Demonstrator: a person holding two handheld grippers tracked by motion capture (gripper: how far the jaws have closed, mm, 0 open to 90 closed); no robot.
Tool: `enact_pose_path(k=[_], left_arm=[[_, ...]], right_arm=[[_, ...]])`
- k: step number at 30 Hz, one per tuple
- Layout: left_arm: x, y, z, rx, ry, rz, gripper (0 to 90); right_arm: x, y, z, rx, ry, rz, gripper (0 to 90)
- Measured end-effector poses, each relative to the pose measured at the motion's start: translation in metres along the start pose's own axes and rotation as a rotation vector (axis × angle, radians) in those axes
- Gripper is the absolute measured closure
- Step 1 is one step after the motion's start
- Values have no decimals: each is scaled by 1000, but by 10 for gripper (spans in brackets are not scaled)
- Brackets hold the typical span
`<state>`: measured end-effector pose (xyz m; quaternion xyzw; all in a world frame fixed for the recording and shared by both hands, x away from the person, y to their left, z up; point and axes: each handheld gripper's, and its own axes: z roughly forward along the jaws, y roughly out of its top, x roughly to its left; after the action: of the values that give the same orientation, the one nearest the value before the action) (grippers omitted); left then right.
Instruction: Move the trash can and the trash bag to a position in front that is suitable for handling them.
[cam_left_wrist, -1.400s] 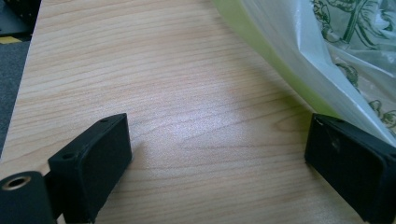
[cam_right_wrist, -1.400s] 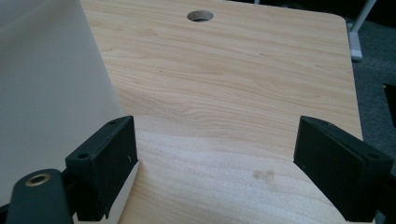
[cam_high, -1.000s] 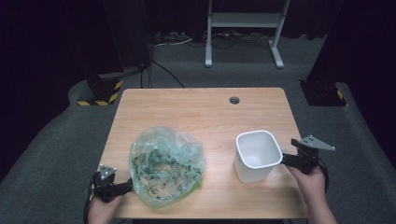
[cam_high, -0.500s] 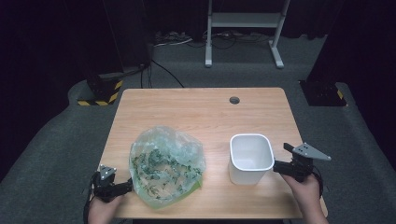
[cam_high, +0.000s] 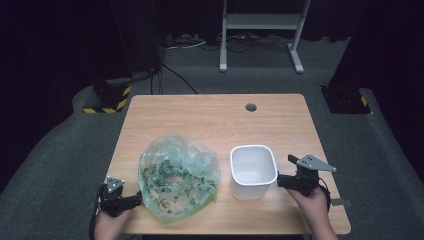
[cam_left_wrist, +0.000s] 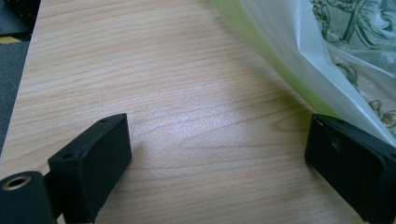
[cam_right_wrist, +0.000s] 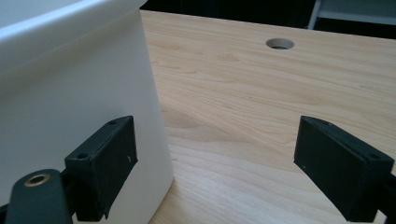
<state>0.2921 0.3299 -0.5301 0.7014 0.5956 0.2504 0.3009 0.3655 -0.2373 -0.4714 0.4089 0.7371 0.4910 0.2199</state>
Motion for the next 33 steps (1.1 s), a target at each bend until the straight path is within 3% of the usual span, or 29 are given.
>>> enact_pose_path(k=[10,17,24,33], left_arm=[[0,0,0,0,-1,1,72],[0,0,0,0,-1,1,72],[0,0,0,0,-2,2,72],[0,0,0,0,-2,3,72]], right_arm=[[20,4,14,13,37,-21,130],[24,5,16,23,45,-28,129],[13,-8,9,76,17,-13,128],[-7,-32,-7,186,-73,-2,127]])
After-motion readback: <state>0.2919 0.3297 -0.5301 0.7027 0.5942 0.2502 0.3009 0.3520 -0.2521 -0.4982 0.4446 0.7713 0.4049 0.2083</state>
